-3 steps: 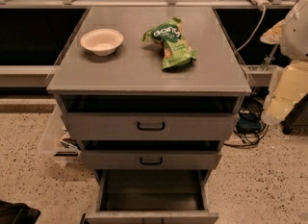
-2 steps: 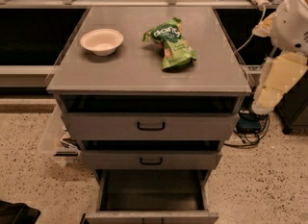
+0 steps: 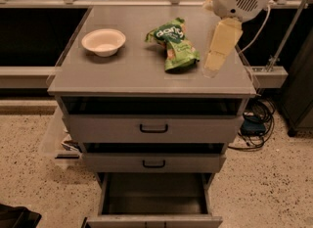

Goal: Place green rice chip bag into bottom drawer

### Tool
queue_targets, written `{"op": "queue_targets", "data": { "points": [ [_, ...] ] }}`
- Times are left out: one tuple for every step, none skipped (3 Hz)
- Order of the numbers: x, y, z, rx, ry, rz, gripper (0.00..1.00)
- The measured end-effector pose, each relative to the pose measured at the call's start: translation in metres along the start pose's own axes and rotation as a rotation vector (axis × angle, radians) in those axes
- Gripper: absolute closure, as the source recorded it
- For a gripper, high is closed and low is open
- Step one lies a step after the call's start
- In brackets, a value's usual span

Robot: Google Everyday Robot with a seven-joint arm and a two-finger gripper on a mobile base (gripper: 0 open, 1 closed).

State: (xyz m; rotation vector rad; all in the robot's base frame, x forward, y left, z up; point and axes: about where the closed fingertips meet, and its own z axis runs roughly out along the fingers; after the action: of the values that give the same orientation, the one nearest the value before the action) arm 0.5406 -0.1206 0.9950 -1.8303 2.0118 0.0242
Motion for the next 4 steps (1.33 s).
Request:
{"op": "queue_targets", "data": {
  "points": [
    [-0.008,-0.004,-0.002,0.014,-0.013,-0.01,0.0],
    [0.008,-0.034,0.018,0.023,0.008,0.057,0.0],
    [0.028,-0.088,0.052,0.05,0.038,0.126,0.0],
    [0.048,-0.134,0.08,0.087,0.067,0.196,0.0]
  ]
}}
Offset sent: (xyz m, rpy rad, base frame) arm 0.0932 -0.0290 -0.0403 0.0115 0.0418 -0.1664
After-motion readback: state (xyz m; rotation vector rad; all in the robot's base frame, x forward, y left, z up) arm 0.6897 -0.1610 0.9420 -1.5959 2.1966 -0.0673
